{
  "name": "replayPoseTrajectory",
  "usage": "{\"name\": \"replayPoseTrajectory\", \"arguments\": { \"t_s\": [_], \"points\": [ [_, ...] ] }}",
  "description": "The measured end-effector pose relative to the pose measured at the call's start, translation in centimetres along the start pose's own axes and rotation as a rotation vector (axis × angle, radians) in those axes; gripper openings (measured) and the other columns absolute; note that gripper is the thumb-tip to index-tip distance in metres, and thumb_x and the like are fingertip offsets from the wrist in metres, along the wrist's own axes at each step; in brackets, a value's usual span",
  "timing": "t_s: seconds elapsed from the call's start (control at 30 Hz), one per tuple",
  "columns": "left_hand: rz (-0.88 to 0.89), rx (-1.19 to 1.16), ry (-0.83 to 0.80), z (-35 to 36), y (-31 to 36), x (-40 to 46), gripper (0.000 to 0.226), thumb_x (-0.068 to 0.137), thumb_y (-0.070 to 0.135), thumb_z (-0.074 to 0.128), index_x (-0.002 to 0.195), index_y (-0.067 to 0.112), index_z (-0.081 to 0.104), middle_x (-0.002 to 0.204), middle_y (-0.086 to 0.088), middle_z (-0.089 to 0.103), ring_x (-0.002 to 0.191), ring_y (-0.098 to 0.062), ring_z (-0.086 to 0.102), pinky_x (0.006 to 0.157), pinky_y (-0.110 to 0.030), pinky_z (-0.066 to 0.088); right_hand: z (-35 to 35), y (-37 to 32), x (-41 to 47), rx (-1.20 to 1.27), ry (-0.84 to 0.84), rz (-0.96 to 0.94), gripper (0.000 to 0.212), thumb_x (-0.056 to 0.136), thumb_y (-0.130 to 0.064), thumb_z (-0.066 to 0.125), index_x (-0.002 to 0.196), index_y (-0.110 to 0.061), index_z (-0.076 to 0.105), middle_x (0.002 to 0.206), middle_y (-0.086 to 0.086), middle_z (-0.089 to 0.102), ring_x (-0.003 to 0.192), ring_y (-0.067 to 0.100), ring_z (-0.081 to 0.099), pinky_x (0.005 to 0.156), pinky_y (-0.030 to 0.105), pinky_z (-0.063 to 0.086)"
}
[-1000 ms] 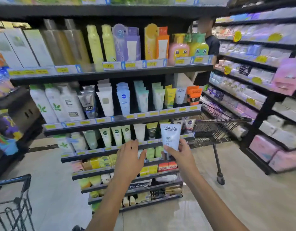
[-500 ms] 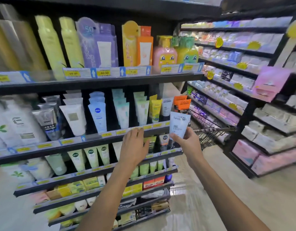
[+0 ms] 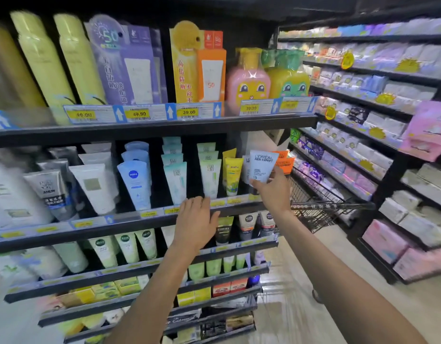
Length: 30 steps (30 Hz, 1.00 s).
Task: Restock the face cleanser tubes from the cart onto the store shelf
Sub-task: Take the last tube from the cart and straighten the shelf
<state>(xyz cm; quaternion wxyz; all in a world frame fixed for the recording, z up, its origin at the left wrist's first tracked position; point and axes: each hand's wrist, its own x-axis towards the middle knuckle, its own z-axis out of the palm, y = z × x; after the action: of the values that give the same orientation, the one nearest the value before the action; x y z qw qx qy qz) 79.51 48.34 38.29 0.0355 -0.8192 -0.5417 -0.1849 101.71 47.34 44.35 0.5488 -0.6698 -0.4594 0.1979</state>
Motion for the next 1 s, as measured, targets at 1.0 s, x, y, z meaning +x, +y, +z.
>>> {"name": "replayPoseTrajectory", "arguments": {
  "t_s": [1.0],
  "points": [
    [0.067,-0.006,-0.002,0.2,-0.5,-1.2,0.062,0.104,0.047,0.046,0.15,0.006,0.045,0.142,-0.011,0.054,0.132,-0.029,0.047,0.121,-0.045,0.03,2.8,3.9,1.3,-0.307,0.014,-0.112,0.097,0.087,-0.011,0.077,0.154,-0.037,0.011,0.106,0.003,0.067,0.081,0.024,0.07,0.06,0.046,0.064]
  ]
}}
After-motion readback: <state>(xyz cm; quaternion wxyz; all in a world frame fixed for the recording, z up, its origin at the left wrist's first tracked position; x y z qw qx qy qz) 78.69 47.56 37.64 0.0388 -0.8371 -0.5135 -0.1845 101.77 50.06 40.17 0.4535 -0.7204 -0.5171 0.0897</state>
